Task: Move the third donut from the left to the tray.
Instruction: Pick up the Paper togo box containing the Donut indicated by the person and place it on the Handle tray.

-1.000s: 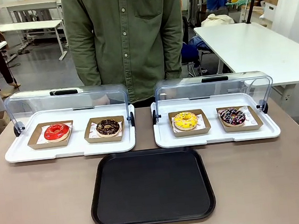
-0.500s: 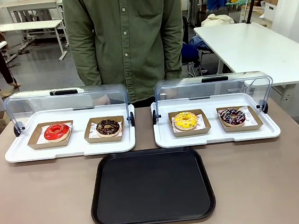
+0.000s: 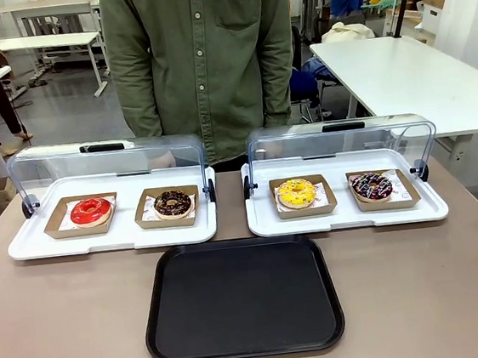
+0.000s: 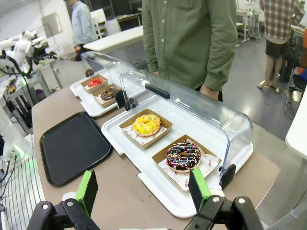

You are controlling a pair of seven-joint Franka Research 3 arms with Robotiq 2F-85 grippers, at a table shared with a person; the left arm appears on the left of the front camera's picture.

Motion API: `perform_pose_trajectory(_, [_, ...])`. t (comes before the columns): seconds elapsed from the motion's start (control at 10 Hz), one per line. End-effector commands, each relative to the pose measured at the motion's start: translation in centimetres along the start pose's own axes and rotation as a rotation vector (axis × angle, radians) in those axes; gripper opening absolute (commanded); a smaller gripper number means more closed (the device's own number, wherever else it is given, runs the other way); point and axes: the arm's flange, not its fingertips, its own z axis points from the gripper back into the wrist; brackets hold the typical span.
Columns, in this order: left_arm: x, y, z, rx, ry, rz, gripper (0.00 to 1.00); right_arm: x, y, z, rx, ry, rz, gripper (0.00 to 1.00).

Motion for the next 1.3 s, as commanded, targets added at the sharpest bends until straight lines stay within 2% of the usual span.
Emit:
perform_pose_trajectory(0.0, [0.15, 0.16, 0.22, -0.003, -0.005, -0.006, 1.00, 0.14, -0.25, -0.04, 0.000, -0.027, 0.028, 1.00])
perform_pose_trajectory(1.2, [0.15, 0.16, 0.22, -0.003, -0.005, -0.006, 1.00, 0.14, -0.25, -0.04, 0.000, -0.027, 0.028, 1.00])
